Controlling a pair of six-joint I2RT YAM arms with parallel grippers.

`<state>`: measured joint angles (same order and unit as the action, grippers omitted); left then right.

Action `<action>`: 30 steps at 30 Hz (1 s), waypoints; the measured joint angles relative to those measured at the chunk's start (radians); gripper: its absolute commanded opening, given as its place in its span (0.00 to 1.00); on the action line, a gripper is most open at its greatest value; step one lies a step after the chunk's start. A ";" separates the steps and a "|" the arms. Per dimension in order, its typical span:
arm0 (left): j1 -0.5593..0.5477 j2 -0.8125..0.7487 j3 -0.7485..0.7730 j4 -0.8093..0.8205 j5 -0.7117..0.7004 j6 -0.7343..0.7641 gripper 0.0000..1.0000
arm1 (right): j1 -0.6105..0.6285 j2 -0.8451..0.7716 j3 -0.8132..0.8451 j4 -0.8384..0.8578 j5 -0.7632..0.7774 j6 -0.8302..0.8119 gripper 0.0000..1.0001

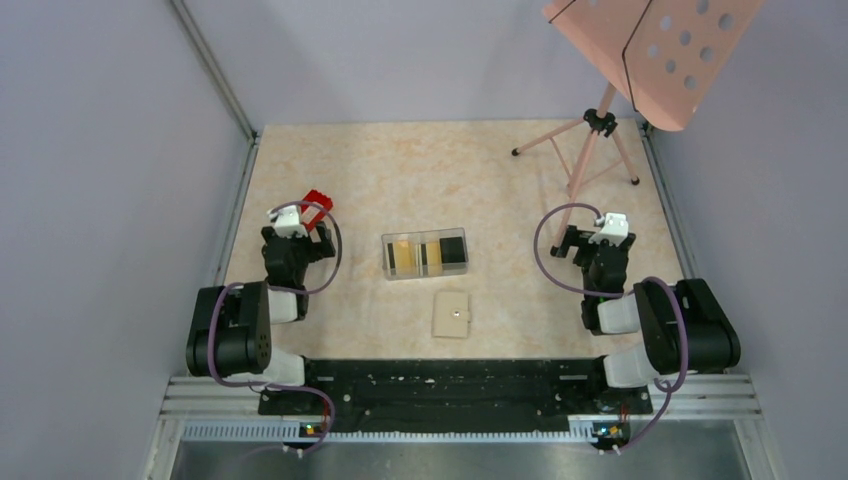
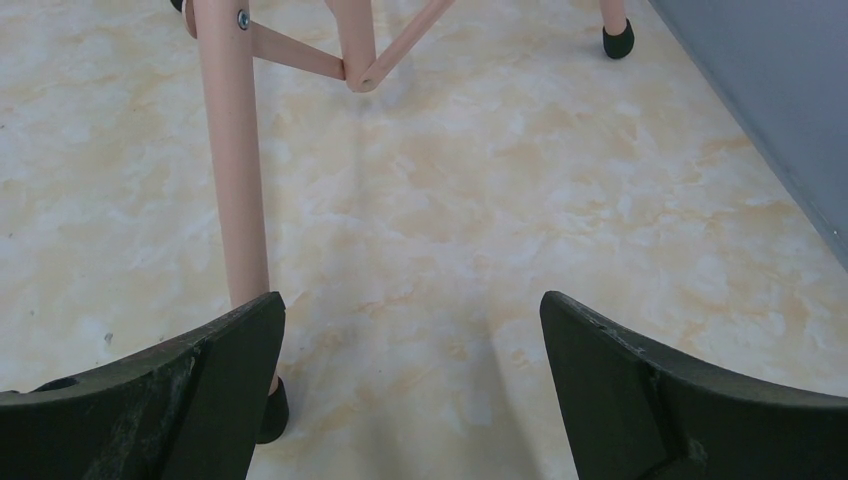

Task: Put the credit cards into the card holder
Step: Reset both arms

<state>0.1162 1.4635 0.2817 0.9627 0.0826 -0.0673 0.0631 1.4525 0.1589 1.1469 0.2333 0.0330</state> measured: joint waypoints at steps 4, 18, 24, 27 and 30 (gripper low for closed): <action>0.000 0.000 0.000 0.004 0.000 0.000 0.99 | 0.000 0.000 0.000 0.006 0.000 0.000 0.99; 0.000 0.000 0.001 0.005 -0.001 0.005 0.99 | 0.000 0.000 0.000 0.020 0.000 0.000 0.99; -0.001 0.000 0.001 0.005 -0.001 0.011 0.99 | 0.000 0.000 0.000 0.020 0.000 0.000 0.99; -0.002 0.000 0.001 0.005 -0.001 0.011 0.99 | 0.000 0.000 0.000 0.020 0.000 0.000 0.99; -0.002 0.000 0.001 0.005 -0.001 0.011 0.99 | 0.000 0.000 0.000 0.020 0.000 0.000 0.99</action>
<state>0.1146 1.4635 0.2825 0.9680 0.0814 -0.0559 0.0631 1.4525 0.1589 1.1671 0.2333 0.0330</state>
